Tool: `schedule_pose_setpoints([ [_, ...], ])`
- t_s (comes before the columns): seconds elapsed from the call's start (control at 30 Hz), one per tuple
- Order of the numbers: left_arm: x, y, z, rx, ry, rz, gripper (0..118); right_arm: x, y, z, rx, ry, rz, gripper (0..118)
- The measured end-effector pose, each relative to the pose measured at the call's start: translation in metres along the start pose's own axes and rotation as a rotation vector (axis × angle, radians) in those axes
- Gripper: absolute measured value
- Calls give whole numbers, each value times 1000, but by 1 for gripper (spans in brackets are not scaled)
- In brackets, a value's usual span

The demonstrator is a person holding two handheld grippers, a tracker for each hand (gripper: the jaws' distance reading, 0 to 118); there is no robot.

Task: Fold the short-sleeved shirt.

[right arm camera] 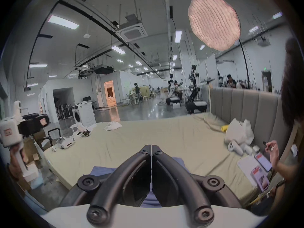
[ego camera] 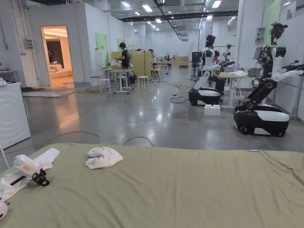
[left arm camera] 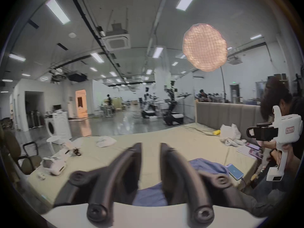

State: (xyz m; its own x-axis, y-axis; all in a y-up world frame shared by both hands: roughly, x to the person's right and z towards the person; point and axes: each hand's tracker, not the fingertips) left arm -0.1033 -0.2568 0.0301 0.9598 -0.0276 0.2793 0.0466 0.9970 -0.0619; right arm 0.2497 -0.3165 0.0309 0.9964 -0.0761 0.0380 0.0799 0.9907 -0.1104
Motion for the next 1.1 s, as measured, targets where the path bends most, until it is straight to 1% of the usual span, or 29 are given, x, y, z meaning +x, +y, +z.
schedule_pose_setpoints([
  [0.03,-2,0,5,1,8,21,0,-1,1,2,2,-2,12,1],
  [0.1,-5,1,9,11,42,39,0,-2,1,4,7,-6,39,1],
  [0.17,-7,4,10,5,53,43,0,-1,1,3,0,-10,47,1],
  [0.37,-16,5,-2,-18,45,48,0,4,-2,1,-13,6,-17,1],
  [0.47,-29,-5,-31,-122,22,94,0,7,-8,0,-40,11,-29,1],
  [0.5,-42,-10,-50,-218,-50,137,0,8,-11,0,-53,16,-35,1],
  [0.53,-51,-18,-67,-280,-77,186,0,9,-14,0,-67,24,-42,1],
  [0.57,-60,-31,-87,-329,-82,243,0,11,-18,0,-86,32,-50,1],
  [0.63,-79,-63,-127,-402,-103,315,0,15,-27,-1,-115,35,-50,1],
  [0.67,-86,-75,-148,-453,-109,345,9,16,-31,0,-129,27,-48,1],
  [0.7,-91,-89,-177,-553,-102,368,21,19,-35,-1,-150,23,-51,1],
  [0.73,-98,-102,-199,-616,-93,402,28,22,-39,-1,-170,18,-56,1],
  [0.77,-100,-113,-217,-641,-71,419,28,24,-43,-1,-185,11,-61,1],
  [0.8,-104,-126,-236,-648,-69,422,54,28,-47,-1,-207,4,-67,1],
  [0.83,-106,-139,-256,-656,-61,416,65,31,-51,-1,-228,-1,-75,1],
  [0.9,-106,-162,-292,-725,4,377,65,39,-59,-1,-272,-20,-84,1],
  [0.97,-108,-184,-326,-810,61,342,65,45,-66,0,-312,-45,-74,1],
  [1.03,-112,-204,-347,-883,92,377,65,52,-73,0,-353,-78,-71,1],
  [1.1,-113,-218,-361,-920,86,399,65,57,-78,0,-385,-98,-83,1],
])
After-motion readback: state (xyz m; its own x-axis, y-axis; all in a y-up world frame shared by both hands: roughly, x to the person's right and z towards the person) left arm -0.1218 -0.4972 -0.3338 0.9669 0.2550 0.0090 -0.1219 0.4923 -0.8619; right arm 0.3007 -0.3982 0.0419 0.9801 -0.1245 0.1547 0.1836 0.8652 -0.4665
